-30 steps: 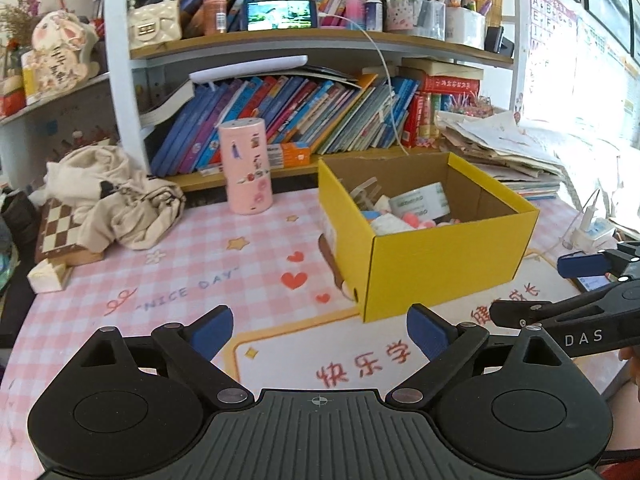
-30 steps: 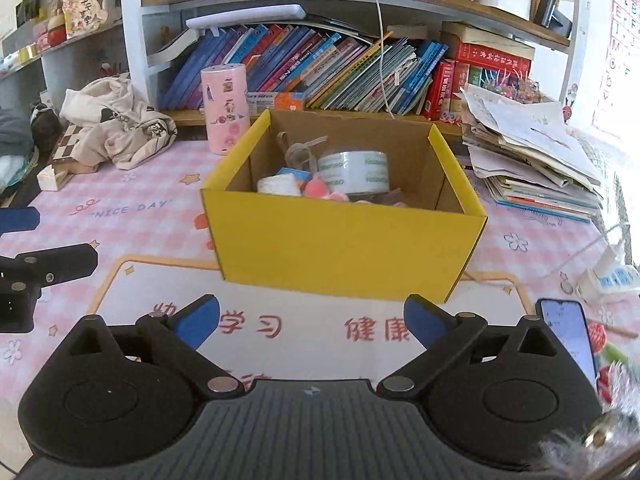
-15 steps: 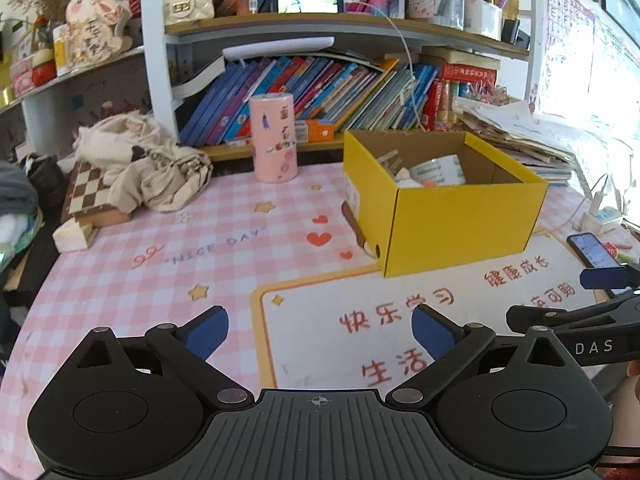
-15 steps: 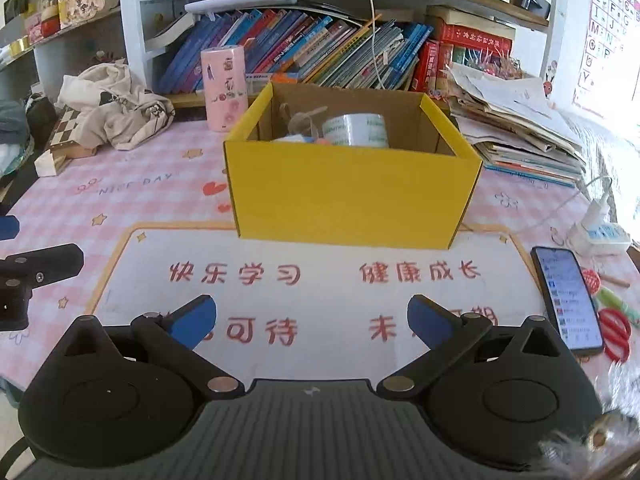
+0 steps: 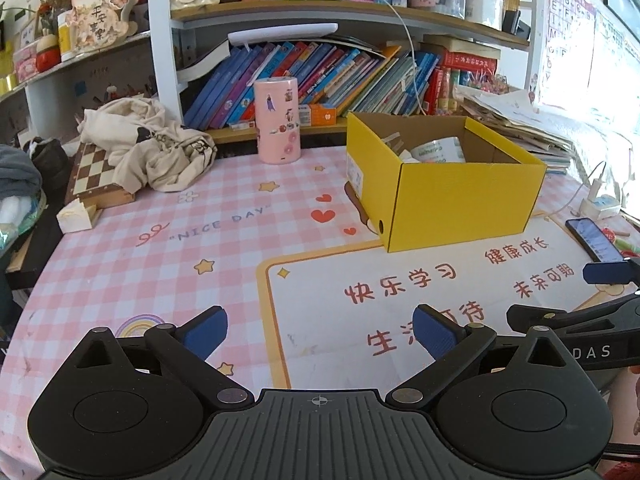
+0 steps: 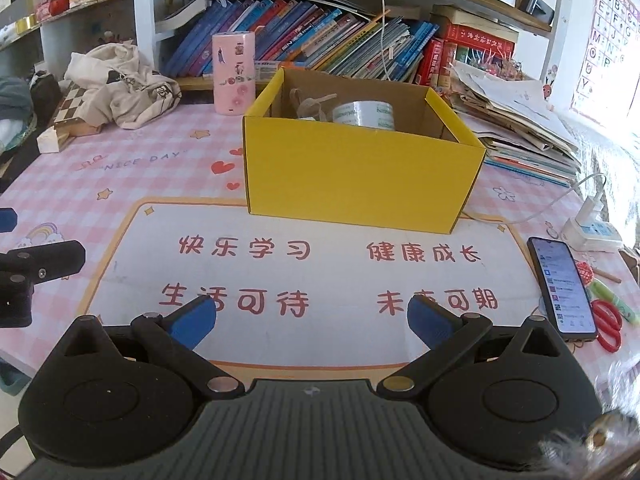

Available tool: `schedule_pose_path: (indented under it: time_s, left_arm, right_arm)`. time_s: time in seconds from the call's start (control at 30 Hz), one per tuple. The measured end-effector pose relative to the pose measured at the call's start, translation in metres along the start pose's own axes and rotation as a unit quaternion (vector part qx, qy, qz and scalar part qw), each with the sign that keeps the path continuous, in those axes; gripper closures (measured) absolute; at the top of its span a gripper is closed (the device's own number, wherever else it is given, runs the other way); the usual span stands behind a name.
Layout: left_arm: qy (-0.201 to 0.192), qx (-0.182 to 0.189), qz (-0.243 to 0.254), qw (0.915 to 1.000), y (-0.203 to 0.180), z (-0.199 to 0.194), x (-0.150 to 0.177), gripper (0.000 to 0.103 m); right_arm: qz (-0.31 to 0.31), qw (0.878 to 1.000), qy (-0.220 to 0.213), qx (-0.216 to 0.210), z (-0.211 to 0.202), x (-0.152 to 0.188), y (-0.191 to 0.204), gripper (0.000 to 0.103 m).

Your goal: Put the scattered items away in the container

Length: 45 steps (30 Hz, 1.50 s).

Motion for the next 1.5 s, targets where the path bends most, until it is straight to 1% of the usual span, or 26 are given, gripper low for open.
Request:
schedule_pose_path:
  time_s: [0.3, 0.37, 0.63, 1.2, 1.5]
  left_arm:
    - [0.0, 0.006, 0.003, 1.0, -0.0006, -0.0014, -0.0004, 0.002]
    - [0.004, 0.006, 0.003, 1.0, -0.001, -0.0009, -0.0001, 0.0]
    - [0.016, 0.004, -0.002, 0.9999, -0.0006, -0.0009, 0.0023, 0.0]
    - [0.027, 0.001, -0.006, 0.9996, 0.0005, 0.0008, 0.0034, 0.0]
    - [0.025, 0.002, -0.008, 0.9996, 0.0006, -0.0005, 0.0028, 0.0]
  right_arm:
    - [0.001, 1.0, -0.002, 0.002, -0.0036, 0.0014, 0.0003, 0.0]
    - [0.001, 1.0, -0.001, 0.002, -0.0037, 0.0017, 0.0004, 0.0]
    - [-0.002, 1.0, 0.006, -0.002, -0.0032, 0.0038, 0.0002, 0.0]
    - [-0.003, 1.0, 0.008, -0.003, -0.005, 0.0059, 0.004, 0.0]
    - [-0.003, 1.0, 0.006, -0.004, -0.0054, 0.0049, 0.004, 0.0]
Point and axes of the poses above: each gripper's, at about its wrist camera, not at the fingertips, and z roughly the way its jaws point, y to its left, x to its underside, the point moved 1 cm from there along z, roughly the way its jaws point, and after that the axes turned 10 degrees about z, right-handed, at the moved point
